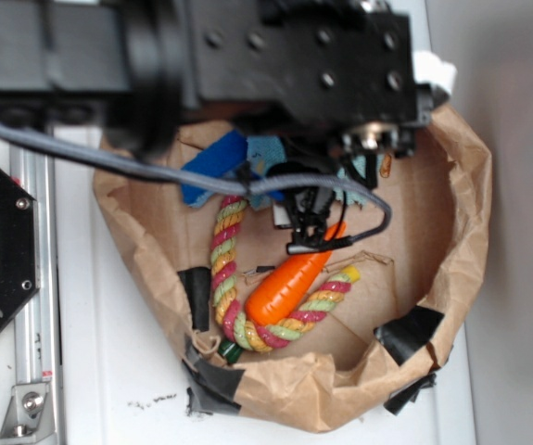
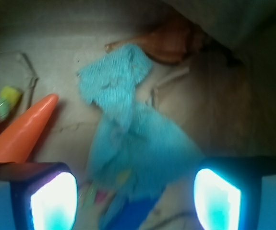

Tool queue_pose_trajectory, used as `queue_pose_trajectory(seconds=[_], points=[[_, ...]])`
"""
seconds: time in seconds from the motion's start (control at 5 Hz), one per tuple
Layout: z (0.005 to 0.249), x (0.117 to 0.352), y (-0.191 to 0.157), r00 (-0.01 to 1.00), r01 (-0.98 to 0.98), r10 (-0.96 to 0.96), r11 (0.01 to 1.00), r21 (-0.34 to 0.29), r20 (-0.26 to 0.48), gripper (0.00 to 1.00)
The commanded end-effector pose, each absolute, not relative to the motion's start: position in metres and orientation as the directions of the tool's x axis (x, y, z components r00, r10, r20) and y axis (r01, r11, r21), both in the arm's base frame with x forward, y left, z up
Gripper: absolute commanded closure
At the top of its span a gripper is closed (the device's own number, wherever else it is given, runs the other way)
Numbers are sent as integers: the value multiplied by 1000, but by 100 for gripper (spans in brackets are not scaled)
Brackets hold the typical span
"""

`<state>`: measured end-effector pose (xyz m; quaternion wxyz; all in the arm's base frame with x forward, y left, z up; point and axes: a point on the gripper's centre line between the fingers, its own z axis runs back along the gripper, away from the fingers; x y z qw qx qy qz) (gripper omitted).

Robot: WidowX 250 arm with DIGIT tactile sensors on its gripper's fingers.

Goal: Grab the blue cloth.

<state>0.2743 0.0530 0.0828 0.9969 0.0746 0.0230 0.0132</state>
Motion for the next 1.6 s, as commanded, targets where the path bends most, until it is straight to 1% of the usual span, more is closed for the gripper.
queue_pose_trajectory(seconds=[0.0, 0.2, 0.4, 0.6, 0.8, 1.2, 1.4], points=[[59, 296, 60, 980, 191, -198, 965, 177, 18, 0], [46, 286, 65, 977, 212, -213, 959, 186, -12, 0], [43, 279, 65, 979, 198, -202, 969, 146, 9, 100], [39, 280, 59, 980, 194, -196, 979, 69, 26, 100], [31, 282, 56, 983, 182, -182, 982, 53, 2, 100], [24, 286, 49, 983, 181, -181, 982, 49, -8, 100], [40, 286, 51, 986, 164, -165, 985, 53, 18, 100]])
